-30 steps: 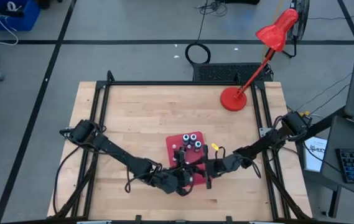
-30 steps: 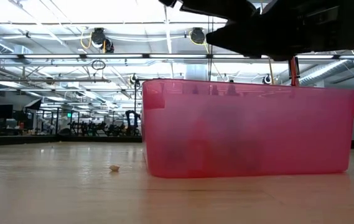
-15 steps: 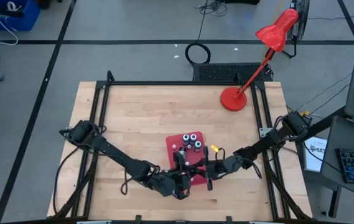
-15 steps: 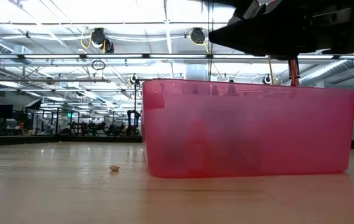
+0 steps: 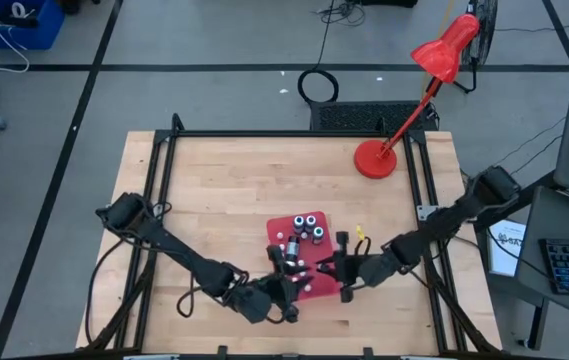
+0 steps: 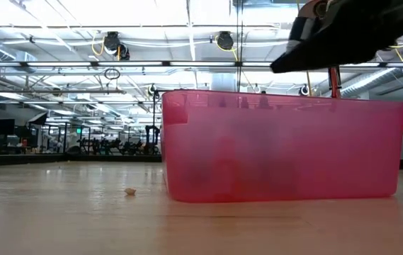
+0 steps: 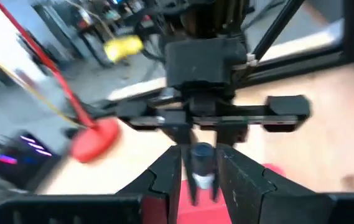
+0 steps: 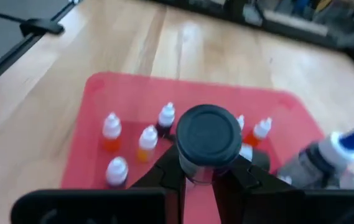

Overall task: Pick & Place food coloring
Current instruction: Put the small purple food coloring bottle into the red bin

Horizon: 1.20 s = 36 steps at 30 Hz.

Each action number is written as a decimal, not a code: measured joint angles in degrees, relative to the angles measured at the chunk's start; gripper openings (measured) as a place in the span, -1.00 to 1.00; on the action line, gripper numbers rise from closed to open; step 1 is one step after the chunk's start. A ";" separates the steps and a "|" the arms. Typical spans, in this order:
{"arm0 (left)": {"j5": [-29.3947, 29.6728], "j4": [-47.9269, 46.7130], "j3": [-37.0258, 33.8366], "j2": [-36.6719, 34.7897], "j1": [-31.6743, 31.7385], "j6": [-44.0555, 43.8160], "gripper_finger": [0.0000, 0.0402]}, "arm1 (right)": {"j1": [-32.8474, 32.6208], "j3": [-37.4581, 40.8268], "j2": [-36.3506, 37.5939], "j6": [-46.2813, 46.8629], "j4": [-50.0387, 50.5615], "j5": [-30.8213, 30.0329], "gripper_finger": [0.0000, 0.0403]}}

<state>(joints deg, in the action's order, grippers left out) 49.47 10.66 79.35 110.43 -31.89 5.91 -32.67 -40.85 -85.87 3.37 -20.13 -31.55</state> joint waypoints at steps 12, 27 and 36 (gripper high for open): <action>-21.86 -2.07 -0.05 0.96 6.05 -8.90 -0.47 | -2.44 -1.45 3.11 9.61 12.19 0.04 -0.79; -28.48 -3.09 -0.02 1.05 11.13 -12.02 0.18 | -2.20 -1.45 3.11 9.45 11.80 0.07 -0.79; -31.29 1.75 0.04 3.85 13.12 -12.26 0.28 | -2.20 -1.45 3.11 9.03 11.80 0.08 -0.79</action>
<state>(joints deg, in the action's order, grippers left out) 18.17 12.41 79.40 114.29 -18.78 -6.35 -34.87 -42.30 -82.76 12.39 -8.33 -31.47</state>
